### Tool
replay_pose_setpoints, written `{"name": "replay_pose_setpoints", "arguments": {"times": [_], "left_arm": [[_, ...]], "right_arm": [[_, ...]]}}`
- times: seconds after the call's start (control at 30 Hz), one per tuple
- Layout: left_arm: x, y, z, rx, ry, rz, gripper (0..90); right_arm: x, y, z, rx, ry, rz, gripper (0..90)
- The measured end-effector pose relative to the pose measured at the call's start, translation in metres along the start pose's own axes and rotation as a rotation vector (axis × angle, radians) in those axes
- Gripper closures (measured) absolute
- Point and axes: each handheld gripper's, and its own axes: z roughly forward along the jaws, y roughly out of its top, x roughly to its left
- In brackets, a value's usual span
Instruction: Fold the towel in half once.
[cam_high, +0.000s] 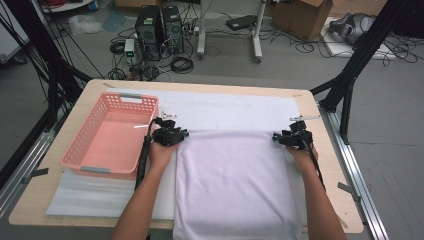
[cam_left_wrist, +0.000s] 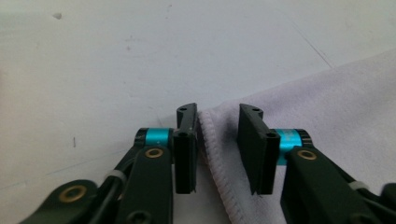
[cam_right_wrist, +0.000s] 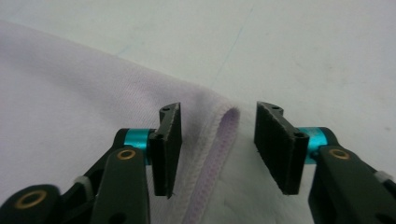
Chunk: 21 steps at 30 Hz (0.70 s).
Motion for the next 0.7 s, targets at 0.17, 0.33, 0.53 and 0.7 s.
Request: {"name": "replay_pose_setpoints", "arguments": {"times": [0.17,0.33,0.53,0.7], "left_arm": [[-0.003,0.001,-0.001,-0.007,0.023,0.016,85.9],[-0.002,0.014,-0.007,-0.132,0.047,-0.054,86.3],[-0.001,0.039,0.000,-0.179,0.056,-0.057,86.3],[0.007,0.066,0.008,-0.201,0.049,-0.021,86.2]], "right_arm": [[0.006,0.001,0.001,0.008,0.035,-0.023,85.2],[0.000,0.003,-0.007,-0.037,-0.012,-0.027,86.5],[-0.015,0.016,-0.017,-0.136,-0.031,0.001,86.5],[-0.022,0.030,-0.013,-0.180,-0.061,-0.017,86.4]]}}
